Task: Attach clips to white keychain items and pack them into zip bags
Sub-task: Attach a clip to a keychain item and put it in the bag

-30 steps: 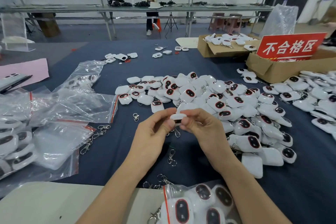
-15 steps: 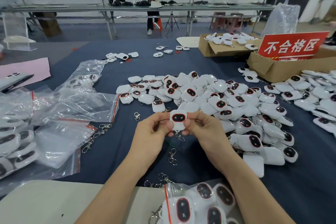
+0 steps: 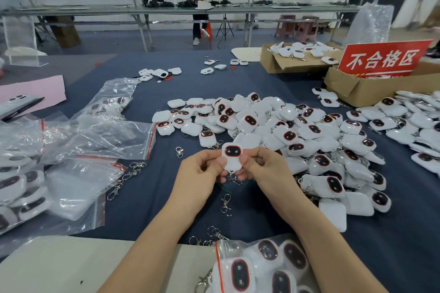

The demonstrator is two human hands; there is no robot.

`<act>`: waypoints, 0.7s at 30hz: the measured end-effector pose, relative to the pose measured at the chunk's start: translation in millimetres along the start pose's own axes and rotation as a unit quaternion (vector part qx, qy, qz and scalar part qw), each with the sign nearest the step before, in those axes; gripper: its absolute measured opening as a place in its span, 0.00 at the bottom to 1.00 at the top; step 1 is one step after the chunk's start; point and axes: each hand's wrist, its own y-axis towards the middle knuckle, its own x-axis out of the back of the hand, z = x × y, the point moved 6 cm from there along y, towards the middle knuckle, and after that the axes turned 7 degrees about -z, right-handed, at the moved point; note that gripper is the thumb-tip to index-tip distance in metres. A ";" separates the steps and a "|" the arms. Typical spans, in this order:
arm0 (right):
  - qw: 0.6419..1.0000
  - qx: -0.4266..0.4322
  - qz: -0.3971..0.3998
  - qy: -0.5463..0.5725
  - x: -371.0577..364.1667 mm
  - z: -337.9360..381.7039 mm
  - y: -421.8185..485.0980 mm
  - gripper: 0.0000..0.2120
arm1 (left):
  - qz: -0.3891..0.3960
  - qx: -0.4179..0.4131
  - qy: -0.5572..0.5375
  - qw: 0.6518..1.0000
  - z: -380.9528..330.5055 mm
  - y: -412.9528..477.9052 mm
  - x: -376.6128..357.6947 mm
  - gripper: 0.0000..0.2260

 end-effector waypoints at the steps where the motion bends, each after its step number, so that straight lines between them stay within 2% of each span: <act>1: 1.000 0.000 0.000 0.001 -0.1 0.0 0.0 0.04 | 0.000 0.000 -0.002 1.000 0.2 0.4 -0.2 0.08; 8: 0.999 0.011 -0.006 0.043 1.6 5.9 -2.4 0.02 | 0.008 -0.043 0.000 0.999 -3.9 -2.9 -1.2 0.07; 11: 0.998 0.041 0.022 -0.035 -1.6 18.9 -6.2 0.06 | -0.024 -0.049 -0.010 0.998 -10.7 -6.5 6.5 0.07; 15: 0.988 0.083 0.053 -0.117 0.0 50.1 -15.3 0.11 | -0.061 -0.013 -0.045 0.997 -20.8 -20.4 32.8 0.09; 18: 0.969 0.126 0.133 -0.169 -4.7 71.9 -36.8 0.14 | -0.043 0.017 -0.018 0.999 -22.5 -47.1 58.9 0.09; 21: 0.915 0.164 0.233 -0.284 -19.5 79.3 -69.7 0.18 | -0.014 0.055 0.005 0.998 -20.7 -83.9 78.5 0.09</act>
